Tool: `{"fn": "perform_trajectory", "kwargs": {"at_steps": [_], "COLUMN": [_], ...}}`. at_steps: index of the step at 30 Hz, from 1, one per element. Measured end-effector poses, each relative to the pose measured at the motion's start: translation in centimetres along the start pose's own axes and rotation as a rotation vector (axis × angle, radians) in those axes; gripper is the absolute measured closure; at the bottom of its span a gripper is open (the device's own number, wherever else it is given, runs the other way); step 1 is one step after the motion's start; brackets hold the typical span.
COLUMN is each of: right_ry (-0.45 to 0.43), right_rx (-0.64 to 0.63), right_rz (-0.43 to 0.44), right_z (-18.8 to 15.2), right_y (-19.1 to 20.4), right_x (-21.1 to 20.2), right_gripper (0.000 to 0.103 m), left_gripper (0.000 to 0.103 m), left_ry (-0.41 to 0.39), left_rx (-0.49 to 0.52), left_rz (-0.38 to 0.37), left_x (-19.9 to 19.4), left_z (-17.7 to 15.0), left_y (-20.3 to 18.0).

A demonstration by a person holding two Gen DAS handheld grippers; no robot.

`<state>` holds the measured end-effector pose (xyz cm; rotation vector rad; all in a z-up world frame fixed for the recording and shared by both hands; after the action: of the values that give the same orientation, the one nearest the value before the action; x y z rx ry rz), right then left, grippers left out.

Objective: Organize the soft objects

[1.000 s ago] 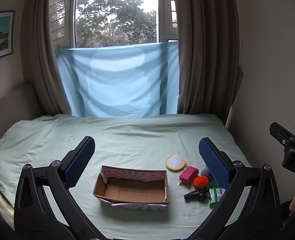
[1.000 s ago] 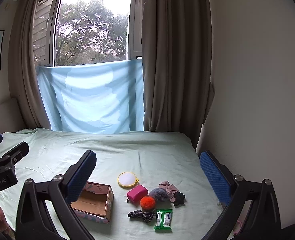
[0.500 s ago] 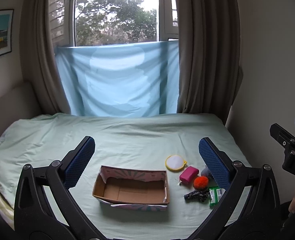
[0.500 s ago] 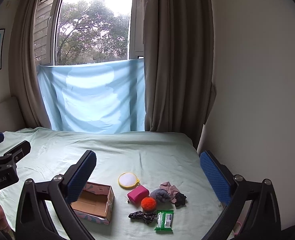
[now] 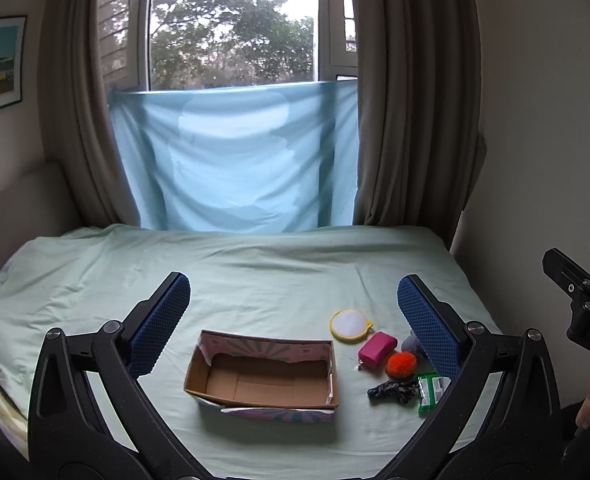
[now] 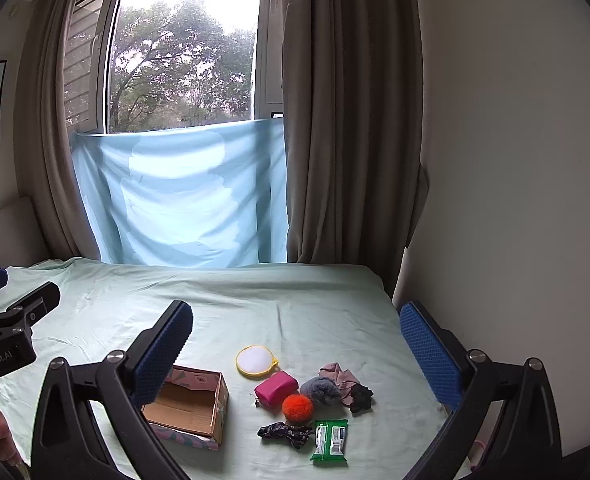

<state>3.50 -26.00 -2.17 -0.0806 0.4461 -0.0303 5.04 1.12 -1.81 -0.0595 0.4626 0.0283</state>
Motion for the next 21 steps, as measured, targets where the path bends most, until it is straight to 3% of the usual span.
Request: {"fn": "perform_trajectory", "kwargs": {"at_steps": [21], "right_ry": [-0.019], "right_rx": [0.01], "right_rz": [0.025], "right_z": [-0.26], "right_y": [-0.2], "right_x": [-0.26], "right_gripper": [0.0], "left_gripper": [0.0], "left_ry": [-0.006], "left_rx": [0.005], "left_rz": [-0.006], "left_x": [0.1], "left_z": [0.08], "left_y": [-0.07]}}
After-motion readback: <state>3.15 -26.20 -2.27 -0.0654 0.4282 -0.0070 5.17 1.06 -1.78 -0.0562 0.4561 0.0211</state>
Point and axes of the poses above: each gripper's, at about its wrist camera, not at the fingertips, and x roughly the way its jaws point, y to its left, z to its top, the point moved 4 cm from there along x, roughly the way its jaws point, and after that the axes turned 4 degrees about -x, right-handed, at the moved point
